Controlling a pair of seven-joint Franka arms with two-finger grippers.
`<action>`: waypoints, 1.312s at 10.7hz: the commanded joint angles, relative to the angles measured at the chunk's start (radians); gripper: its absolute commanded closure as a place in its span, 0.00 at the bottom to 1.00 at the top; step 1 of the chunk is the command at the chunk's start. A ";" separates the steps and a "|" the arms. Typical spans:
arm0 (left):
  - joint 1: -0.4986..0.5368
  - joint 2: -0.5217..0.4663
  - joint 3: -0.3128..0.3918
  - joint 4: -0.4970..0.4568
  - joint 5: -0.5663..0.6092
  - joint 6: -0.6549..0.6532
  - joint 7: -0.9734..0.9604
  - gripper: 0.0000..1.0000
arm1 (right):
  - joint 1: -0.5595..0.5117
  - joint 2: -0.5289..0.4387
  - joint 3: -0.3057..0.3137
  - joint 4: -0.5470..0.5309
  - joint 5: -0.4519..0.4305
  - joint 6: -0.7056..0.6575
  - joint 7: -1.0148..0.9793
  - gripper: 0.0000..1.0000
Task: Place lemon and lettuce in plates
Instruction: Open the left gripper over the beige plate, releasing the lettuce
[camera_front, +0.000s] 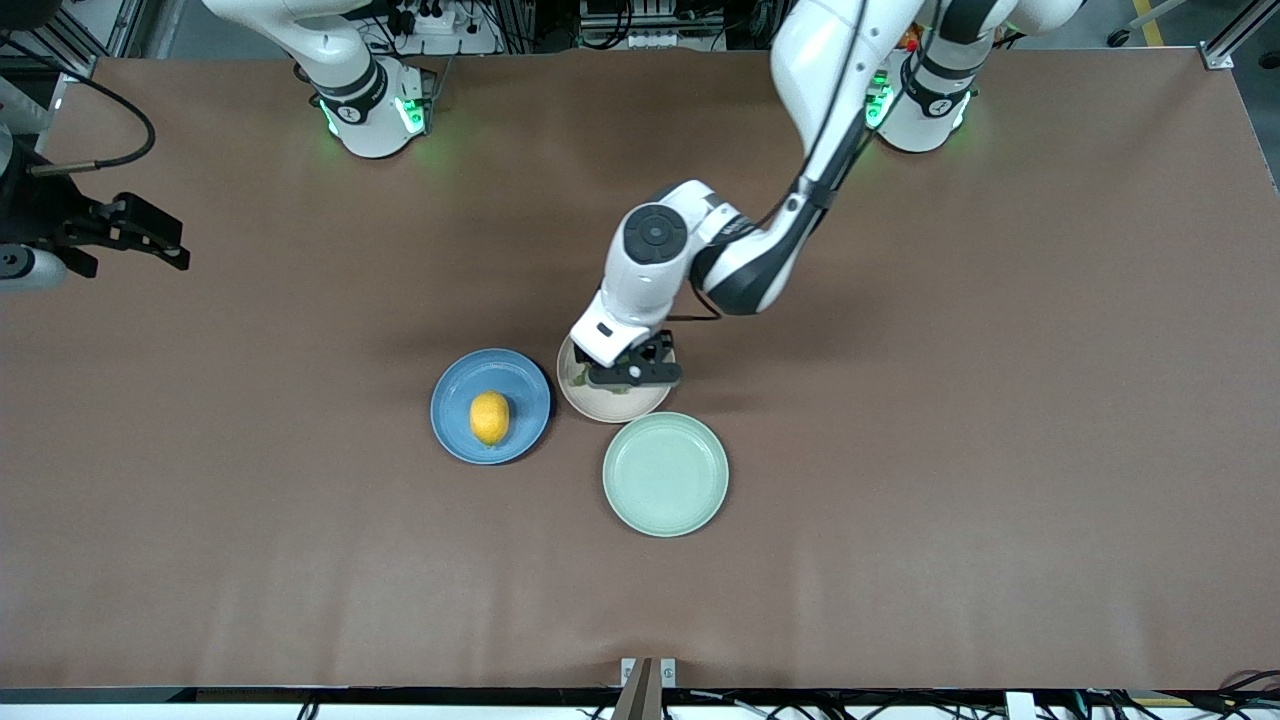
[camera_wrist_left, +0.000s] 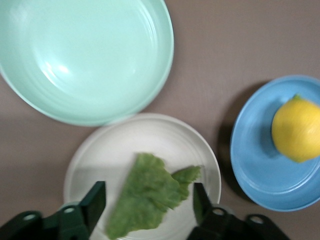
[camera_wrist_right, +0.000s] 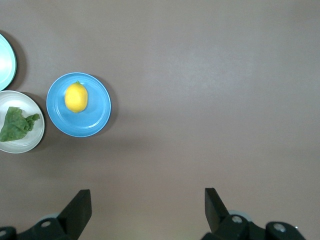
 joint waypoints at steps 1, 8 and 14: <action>0.088 -0.141 -0.003 -0.022 0.012 -0.142 0.108 0.00 | -0.037 -0.024 0.028 -0.035 -0.022 0.001 -0.006 0.00; 0.454 -0.437 -0.010 -0.024 0.033 -0.553 0.488 0.00 | -0.043 -0.016 0.023 -0.033 -0.022 0.009 -0.006 0.00; 0.651 -0.557 -0.052 -0.037 0.140 -0.679 0.615 0.00 | -0.043 -0.012 0.023 -0.033 -0.020 0.015 -0.006 0.00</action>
